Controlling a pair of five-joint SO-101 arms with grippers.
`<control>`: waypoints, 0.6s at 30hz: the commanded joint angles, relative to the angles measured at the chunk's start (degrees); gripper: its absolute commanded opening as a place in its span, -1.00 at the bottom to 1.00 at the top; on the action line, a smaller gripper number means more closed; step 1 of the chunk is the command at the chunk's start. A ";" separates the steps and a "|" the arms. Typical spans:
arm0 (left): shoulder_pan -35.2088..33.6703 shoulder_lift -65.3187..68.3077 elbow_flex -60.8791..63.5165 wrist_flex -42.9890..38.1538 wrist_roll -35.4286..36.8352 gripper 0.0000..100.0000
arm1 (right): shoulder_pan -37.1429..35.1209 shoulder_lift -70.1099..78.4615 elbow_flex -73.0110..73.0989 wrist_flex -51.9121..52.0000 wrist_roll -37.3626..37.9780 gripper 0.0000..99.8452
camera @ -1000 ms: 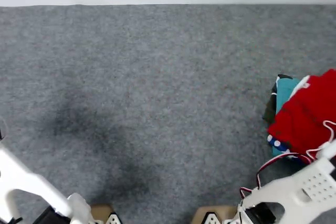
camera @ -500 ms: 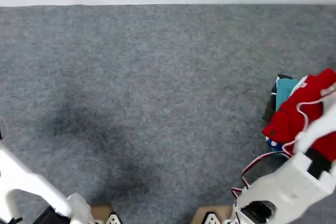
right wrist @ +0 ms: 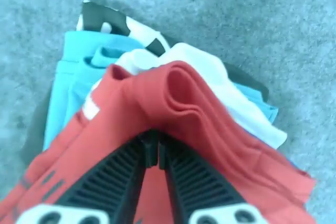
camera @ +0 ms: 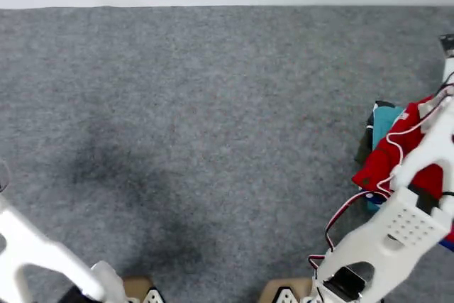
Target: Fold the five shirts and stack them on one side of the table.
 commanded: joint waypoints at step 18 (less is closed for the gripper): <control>22.95 -30.59 10.24 8.62 13.89 -0.99 | -11.65 -31.78 10.99 21.93 -10.37 -0.98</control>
